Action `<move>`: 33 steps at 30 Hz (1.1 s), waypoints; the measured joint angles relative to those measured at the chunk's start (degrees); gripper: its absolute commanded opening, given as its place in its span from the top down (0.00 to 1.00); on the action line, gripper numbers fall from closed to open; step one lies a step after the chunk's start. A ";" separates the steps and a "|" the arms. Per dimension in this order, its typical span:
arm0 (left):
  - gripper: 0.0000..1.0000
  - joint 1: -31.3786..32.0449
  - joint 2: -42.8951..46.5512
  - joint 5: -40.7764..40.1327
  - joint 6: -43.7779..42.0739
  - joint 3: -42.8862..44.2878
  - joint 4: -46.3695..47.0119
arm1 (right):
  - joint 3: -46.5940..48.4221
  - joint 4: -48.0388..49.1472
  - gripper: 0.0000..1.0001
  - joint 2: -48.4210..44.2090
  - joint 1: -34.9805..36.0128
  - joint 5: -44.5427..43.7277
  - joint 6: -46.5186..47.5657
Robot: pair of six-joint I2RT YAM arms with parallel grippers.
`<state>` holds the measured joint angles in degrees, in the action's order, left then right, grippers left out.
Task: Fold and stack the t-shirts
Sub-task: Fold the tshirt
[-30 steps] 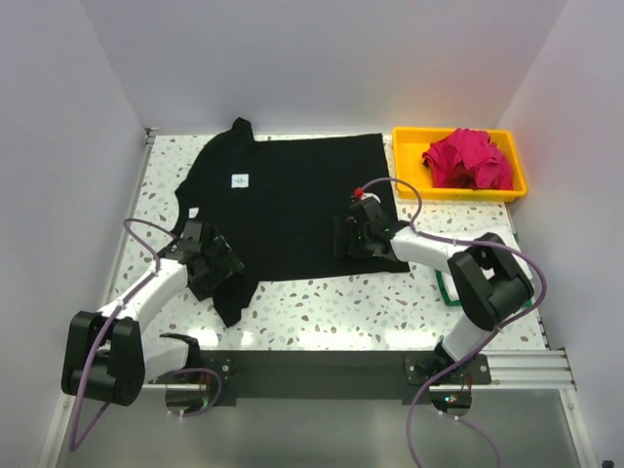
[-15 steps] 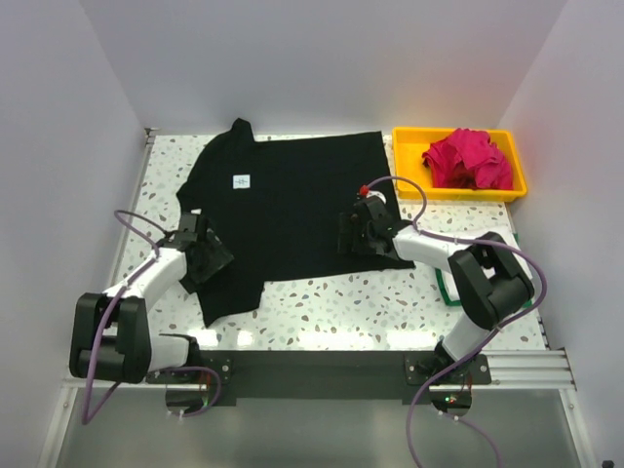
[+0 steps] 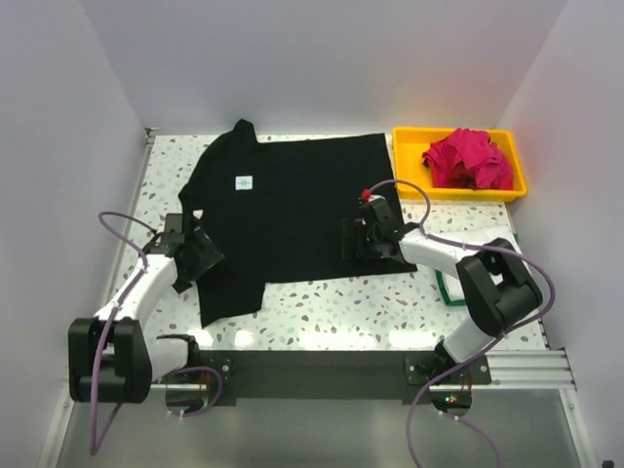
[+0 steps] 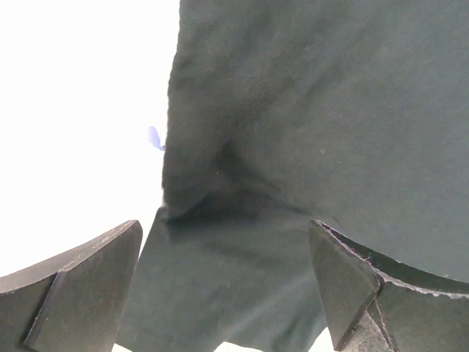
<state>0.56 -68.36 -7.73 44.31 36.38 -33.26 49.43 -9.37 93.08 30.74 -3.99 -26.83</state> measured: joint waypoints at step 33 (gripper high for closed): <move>0.07 31.01 10.93 -0.28 23.17 -4.48 -17.68 | -12.98 -11.78 0.01 -21.64 0.48 -5.64 -9.20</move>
<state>31.57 -57.43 -8.01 67.48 31.90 -50.94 36.45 -21.15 71.44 31.22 -9.63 -36.03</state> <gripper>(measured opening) 0.950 0.986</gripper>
